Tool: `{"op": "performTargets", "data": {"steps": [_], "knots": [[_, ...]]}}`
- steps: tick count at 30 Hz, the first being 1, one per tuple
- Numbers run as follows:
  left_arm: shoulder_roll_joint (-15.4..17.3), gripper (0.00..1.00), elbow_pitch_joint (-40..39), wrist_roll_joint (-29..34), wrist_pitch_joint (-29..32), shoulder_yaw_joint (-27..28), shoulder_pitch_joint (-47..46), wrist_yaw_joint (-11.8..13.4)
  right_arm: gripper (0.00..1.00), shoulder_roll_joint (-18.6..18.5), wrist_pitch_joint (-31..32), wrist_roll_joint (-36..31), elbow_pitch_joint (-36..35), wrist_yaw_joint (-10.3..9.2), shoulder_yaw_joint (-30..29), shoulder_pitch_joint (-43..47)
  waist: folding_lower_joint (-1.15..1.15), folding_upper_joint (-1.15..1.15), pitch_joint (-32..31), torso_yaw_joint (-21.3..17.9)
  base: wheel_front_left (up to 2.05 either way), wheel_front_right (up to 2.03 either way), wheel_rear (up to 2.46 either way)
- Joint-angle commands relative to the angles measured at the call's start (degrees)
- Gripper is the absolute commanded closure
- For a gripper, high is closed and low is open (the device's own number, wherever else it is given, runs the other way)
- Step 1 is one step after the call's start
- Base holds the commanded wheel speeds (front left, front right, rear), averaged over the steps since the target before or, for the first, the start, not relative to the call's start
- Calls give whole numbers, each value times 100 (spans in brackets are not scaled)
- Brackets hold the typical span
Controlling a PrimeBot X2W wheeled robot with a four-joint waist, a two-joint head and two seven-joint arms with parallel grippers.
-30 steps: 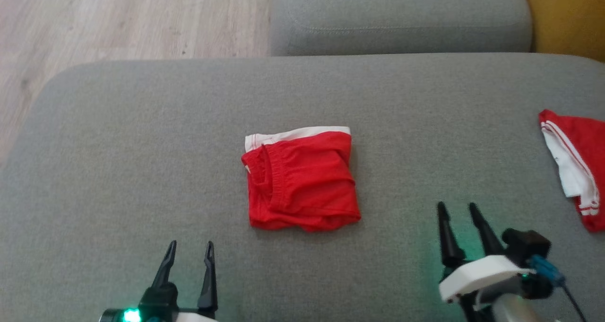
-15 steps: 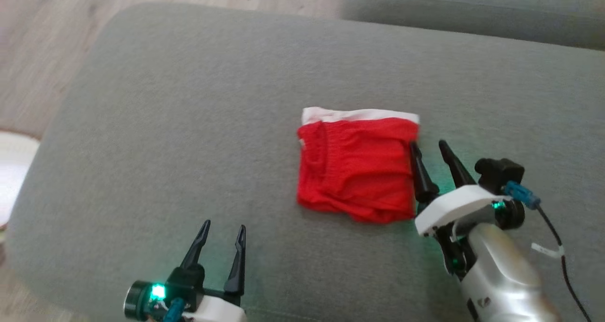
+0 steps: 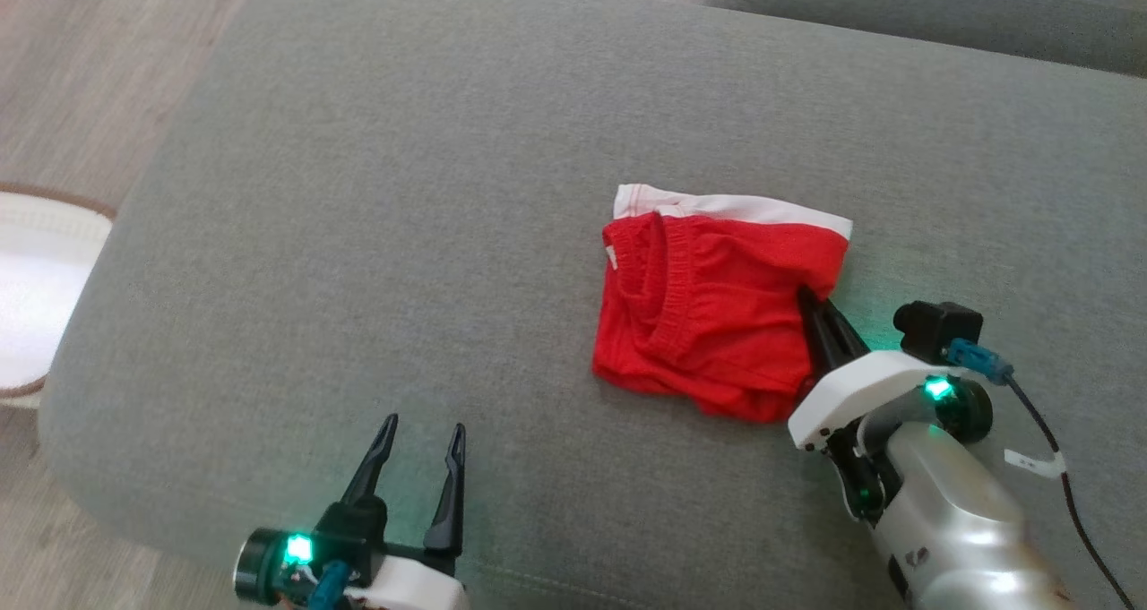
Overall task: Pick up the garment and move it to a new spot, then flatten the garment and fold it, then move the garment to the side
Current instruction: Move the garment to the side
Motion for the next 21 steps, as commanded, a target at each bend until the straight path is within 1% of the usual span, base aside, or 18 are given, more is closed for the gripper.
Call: {"op": "performTargets", "data": {"steps": [1, 4, 7, 9, 13, 20, 21], "knots": [[6, 0, -167, -40, -30, 165, -238, -19, 100, 77, -30, -1, -105, -4, 98, 12, 0, 0, -39, -85, 0, 0, 0], [6, 0, -198, 4, -30, 190, -238, -52, 100, 77, -30, -124, -253, -4, -30, 25, 0, 0, -134, -300, 0, 0, 0], [6, 0, -234, 59, -30, 196, -245, -107, 100, 77, -30, -238, -436, -4, -185, 118, 0, 0, -263, -650, 0, 0, 0], [6, 0, -273, 65, -30, 176, -266, -135, 100, 77, -30, -315, -553, -4, -230, 189, 0, 0, -341, -971, 0, 0, 0], [6, 0, -358, 43, -30, 85, -394, -173, 100, 77, -30, -382, -747, -4, -225, 254, 0, 0, -393, -1772, 0, 0, 0], [6, 0, -423, 56, -30, -136, -731, -220, 100, 77, -30, -243, -1022, -4, -10, 258, 0, 0, -209, -3247, 0, 0, 0], [6, 0, -423, 56, -30, -136, -731, -220, 100, 77, -30, -243, -1022, -4, -10, 258, 0, 0, -209, -3247, 0, 0, 0]]}}
